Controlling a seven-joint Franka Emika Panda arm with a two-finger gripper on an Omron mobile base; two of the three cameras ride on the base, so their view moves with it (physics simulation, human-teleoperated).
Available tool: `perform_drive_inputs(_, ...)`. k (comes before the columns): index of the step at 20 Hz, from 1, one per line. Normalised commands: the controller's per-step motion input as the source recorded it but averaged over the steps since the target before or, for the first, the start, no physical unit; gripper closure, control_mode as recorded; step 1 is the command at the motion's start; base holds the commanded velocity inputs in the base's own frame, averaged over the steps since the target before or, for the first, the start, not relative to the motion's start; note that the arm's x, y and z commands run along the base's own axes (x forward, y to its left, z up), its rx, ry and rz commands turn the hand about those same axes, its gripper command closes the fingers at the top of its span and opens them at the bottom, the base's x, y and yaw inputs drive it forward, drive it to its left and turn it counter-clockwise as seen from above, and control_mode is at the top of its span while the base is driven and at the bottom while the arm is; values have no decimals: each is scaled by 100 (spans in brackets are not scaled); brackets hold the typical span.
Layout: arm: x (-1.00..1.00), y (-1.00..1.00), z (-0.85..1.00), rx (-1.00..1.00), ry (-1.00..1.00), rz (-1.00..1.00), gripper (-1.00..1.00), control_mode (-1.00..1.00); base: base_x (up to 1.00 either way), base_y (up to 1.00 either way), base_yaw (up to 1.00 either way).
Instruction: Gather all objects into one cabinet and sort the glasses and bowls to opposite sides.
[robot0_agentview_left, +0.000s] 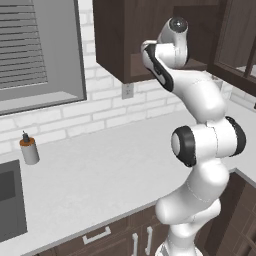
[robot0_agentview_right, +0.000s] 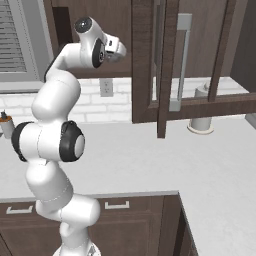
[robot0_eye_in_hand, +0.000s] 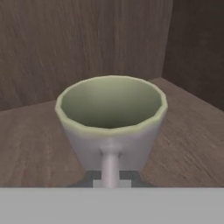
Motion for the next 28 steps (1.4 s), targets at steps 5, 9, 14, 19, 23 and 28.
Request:
perform_drive_inputs(5,-54,0,0,0,-13,0,100,-100,0,0,0)
perform_drive_inputs(9,-68,0,0,0,-17,0,100,-100,0,0,0)
perform_drive_inputs(14,-73,0,4,0,-16,0,100,-100,0,0,0)
perform_drive_inputs(19,-69,0,7,0,-14,0,100,-100,0,0,0)
perform_drive_inputs(23,-69,0,0,0,-10,0,100,-100,0,0,0)
perform_drive_inputs(28,-42,0,0,0,-7,0,100,-100,0,0,0)
